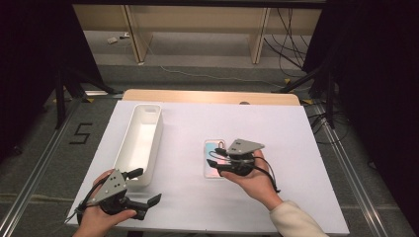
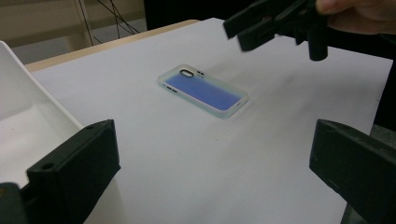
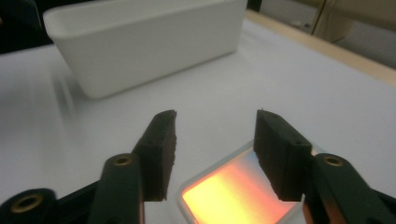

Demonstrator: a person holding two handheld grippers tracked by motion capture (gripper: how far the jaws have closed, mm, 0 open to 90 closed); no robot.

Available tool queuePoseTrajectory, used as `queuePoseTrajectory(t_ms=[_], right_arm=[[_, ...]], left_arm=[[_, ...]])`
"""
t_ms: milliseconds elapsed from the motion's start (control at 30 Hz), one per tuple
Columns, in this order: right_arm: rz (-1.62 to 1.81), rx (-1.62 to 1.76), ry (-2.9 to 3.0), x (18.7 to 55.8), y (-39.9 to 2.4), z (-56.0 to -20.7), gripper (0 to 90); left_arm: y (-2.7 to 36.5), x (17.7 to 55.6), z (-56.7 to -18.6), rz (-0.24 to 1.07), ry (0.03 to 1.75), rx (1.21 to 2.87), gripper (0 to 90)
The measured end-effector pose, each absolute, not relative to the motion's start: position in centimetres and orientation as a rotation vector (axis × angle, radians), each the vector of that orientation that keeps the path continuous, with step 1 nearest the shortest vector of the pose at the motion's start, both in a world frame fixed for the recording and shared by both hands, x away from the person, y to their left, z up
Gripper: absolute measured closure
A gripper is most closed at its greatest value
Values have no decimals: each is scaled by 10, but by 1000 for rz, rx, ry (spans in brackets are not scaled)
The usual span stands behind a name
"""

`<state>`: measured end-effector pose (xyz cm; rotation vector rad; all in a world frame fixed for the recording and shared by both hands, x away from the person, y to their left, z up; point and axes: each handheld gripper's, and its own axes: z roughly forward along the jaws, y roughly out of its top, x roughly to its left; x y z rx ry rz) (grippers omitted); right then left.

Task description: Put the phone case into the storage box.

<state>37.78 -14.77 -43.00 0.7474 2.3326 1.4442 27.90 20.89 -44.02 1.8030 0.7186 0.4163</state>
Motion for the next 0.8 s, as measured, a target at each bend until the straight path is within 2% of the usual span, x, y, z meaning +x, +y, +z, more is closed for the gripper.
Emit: queuePoseTrajectory(t_ms=[67,233,500,800], right_arm=[[1542,794,2223,366,-171,-417,392],[1594,822,2087,348,-203,-402,328],[1587,859,2030,334,-228,-404,306],[1585,827,2025,335,-225,-398,296]], left_arm=[[209,279,-441,421,723,1807,9],[209,280,-441,421,724,1800,8],[208,280,-441,420,727,1801,9],[209,280,-442,422,734,1803,9]])
